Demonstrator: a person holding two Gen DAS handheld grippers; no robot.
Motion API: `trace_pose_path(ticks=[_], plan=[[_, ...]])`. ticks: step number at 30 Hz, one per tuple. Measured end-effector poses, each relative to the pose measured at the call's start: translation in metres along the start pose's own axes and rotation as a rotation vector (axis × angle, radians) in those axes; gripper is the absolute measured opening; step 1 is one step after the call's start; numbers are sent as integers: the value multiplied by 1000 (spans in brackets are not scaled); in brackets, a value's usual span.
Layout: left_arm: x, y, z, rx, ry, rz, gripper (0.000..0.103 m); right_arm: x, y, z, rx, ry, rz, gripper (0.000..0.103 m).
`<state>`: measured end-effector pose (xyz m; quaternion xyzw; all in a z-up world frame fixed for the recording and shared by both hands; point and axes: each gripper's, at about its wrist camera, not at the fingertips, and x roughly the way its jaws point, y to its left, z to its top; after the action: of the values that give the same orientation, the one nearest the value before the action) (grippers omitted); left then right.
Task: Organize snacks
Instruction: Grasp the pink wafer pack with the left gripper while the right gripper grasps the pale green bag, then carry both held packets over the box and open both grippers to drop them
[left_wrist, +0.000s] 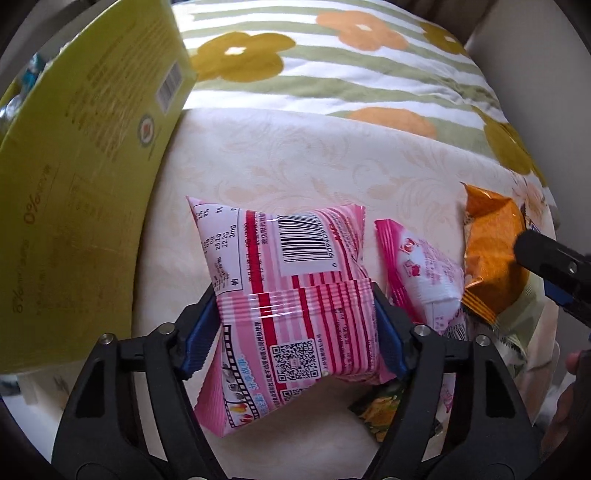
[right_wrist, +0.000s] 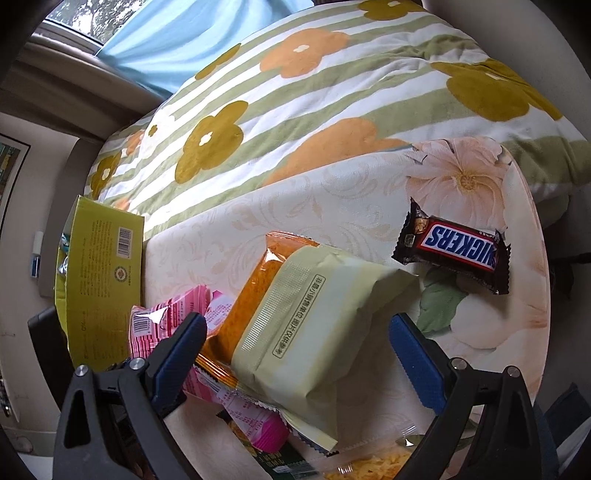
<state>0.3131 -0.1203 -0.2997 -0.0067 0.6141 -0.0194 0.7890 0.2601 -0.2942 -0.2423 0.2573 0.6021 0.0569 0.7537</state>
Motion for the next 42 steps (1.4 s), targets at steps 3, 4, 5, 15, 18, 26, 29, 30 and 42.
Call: trace_pose_path(ticks=[3,4,5,15,18,26,29,30,42], plan=[[-3,1,0,9,-6,-15,68,4,0,0,16,5,-2,98],[-4,2,0,10,-9,-21,68,6,0,-1,21,11,-4,98],[-6,3,0,13,-12,-30,67,7,0,-1,24,13,-4,98],[-16,11,-9,32,-6,-90,67,8,6,-7,24,-10,-17,78],[-21,14,-10,38,-16,-97,67,5,5,-11,27,-18,-15,73],[-47,16,-15,51,-59,-111,67,-14,4,-19,33,-71,18,66],[-59,14,-16,56,-78,-123,67,-22,4,-21,39,-89,35,66],[-63,13,-16,58,-84,-126,67,-25,3,-22,47,-98,47,66],[-128,5,-12,30,-199,-181,67,-83,15,-19,-7,-181,133,65]])
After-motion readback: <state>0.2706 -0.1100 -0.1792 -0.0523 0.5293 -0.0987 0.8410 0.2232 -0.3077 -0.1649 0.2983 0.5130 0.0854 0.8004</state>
